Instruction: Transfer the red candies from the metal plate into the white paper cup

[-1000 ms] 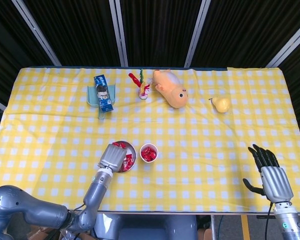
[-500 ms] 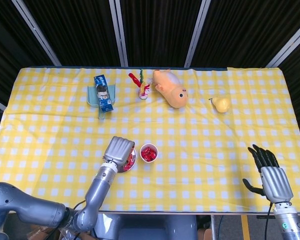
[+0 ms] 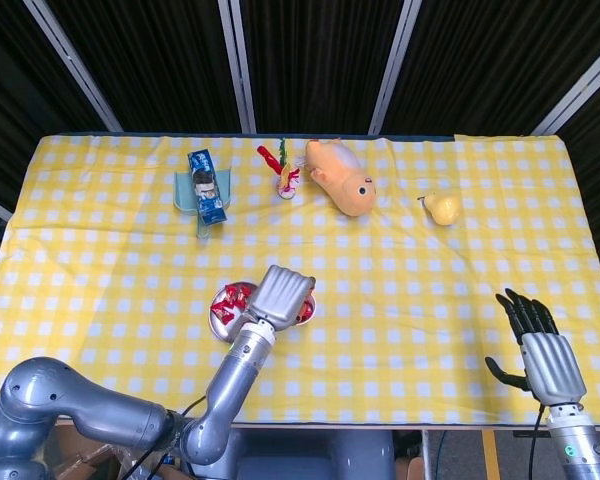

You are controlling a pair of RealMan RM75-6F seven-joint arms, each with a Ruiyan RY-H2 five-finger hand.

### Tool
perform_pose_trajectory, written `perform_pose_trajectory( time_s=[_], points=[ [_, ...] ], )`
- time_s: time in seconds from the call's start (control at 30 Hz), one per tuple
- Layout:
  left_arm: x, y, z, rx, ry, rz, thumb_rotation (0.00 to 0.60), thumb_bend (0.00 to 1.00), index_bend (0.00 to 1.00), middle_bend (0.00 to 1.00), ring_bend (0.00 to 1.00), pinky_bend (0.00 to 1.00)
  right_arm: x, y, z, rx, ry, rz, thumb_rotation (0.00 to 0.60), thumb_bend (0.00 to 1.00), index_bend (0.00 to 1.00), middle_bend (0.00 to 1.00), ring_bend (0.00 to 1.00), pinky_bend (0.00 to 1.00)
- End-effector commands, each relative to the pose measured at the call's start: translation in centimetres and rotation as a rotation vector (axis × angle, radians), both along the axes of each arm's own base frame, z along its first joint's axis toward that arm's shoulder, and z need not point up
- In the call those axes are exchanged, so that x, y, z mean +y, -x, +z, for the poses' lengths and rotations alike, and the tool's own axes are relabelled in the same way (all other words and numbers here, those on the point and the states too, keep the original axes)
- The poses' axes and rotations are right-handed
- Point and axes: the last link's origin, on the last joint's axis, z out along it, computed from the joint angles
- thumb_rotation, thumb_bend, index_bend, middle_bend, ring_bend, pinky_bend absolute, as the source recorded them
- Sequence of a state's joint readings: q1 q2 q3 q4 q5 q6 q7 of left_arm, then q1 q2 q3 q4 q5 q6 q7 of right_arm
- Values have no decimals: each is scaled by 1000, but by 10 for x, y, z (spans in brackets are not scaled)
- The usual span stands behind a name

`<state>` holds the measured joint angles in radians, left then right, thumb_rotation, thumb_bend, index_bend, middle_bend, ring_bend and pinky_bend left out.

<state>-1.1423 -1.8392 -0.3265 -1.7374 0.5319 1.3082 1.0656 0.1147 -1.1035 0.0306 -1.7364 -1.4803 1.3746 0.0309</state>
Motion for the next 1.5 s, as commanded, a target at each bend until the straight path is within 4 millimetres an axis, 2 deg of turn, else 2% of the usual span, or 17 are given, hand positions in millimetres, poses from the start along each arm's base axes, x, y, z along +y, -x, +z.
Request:
perform_pose_trajectory(
  time_s=[0.03,0.2,0.47,0.87,1.07,1.17,1.23,1.3,1.5],
  points=[
    [-1,-10,-11,3,4,-20,600,457,511,634,839,971,0,0,0,-4,0,-1,600,342,0,0,0,1],
    [-1,-13,-21,12,9,-20,600,451,501,623,839,971,-1,0,1,-8,-1,-3,600,341,0,0,0,1],
    [-2,-12,-22,5,4,-21,600,316,445,545,839,971,-1,0,1,-6,-2,-2,600,341,0,0,0,1],
    [2,4,4,-35,-44,17,600,312,398,494,838,971,0,0,0,3,3,3,600,341,0,0,0,1],
    [0,23,22,-50,-78,34,600,312,368,494,828,971,0,0,1,3,3,2,600,341,0,0,0,1],
    [-3,37,34,-54,-106,41,600,309,358,574,829,971,0,0,0,5,1,4,600,341,0,0,0,1],
    [-3,48,41,-42,-122,46,600,309,353,711,841,971,0,-1,0,5,0,4,600,341,0,0,0,1],
    [-3,58,46,-20,-129,57,600,309,350,782,855,971,0,-1,-1,7,-2,4,600,341,0,0,0,1],
    [-3,84,51,46,-111,109,600,309,345,902,914,987,0,-1,-2,11,-1,5,600,341,0,0,0,1]
  ],
)
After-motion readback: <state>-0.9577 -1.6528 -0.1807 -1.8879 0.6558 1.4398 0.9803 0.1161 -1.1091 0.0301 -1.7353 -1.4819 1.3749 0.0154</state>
